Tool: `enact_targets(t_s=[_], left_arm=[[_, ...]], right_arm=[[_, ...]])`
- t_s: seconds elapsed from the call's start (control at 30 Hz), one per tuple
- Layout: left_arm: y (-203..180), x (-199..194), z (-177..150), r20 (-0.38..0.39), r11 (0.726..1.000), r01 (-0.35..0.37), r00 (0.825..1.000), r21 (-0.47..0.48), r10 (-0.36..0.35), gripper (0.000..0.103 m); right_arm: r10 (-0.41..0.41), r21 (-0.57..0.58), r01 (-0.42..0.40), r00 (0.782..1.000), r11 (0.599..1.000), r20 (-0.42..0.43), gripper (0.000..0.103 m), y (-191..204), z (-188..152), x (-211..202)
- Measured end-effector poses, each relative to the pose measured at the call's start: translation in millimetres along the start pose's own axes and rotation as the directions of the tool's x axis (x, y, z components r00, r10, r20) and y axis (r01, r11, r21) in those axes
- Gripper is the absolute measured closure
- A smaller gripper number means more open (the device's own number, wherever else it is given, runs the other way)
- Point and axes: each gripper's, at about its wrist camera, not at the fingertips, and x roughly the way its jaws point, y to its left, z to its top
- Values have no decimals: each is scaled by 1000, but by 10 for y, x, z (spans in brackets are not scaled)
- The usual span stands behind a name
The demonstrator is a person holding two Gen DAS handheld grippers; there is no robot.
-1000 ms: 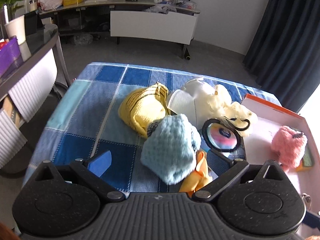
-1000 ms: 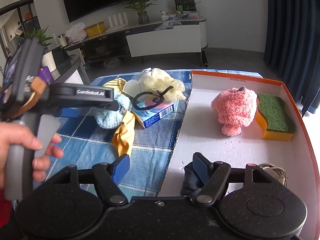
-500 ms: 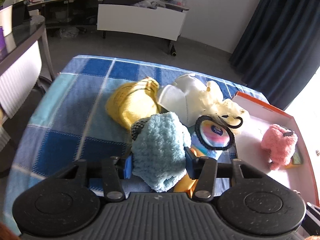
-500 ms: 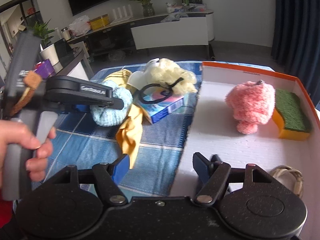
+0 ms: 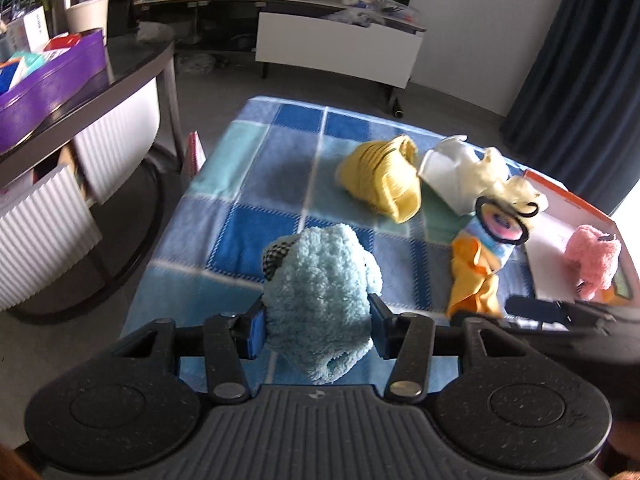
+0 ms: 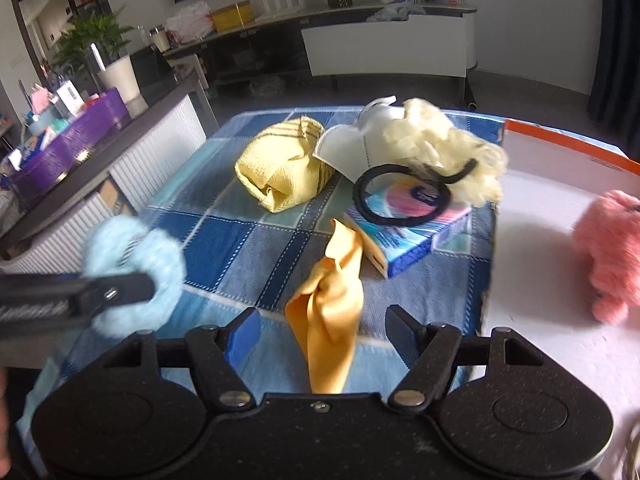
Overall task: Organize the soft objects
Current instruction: 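Grasp the light blue knit plush with the left tool while the right tool grasps the yellow cloth, then carry the light blue plush and yellow cloth over the white box with both tools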
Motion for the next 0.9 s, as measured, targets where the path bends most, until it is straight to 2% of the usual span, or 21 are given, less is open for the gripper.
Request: enact_targets(t_s=[0.13,0.23,0.27,0.37,0.67,0.9], left_arm=[[73,-16,-37,-7,1000,-7,1000,-13,7,52],[83,-13,-44,-5,1000,-6,1000,-16,6,52],[78,-20,-45,-3,1000,-6,1000,-16,6,52],[65,-45,-62,2,1000,-7,1000,-6,7,52],[-6,-149,-99,21,1000,6,1000,4,-6,52],[-163,-294,-150,38,999,13,999,36,-14,52]], right_arm=[[-40,-1,40,999,999,-29,20,78,83,134],[-50,-7,50,999,999,-18,64,111,117,142],[-59,-15,59,998,998,-12,70,123,107,138],[-51,-15,51,999,999,11,73,126,63,72],[-12,-20,14,997,1000,80,73,181,-45,-433],[-30,-22,33,991,999,128,73,180,-150,-809]])
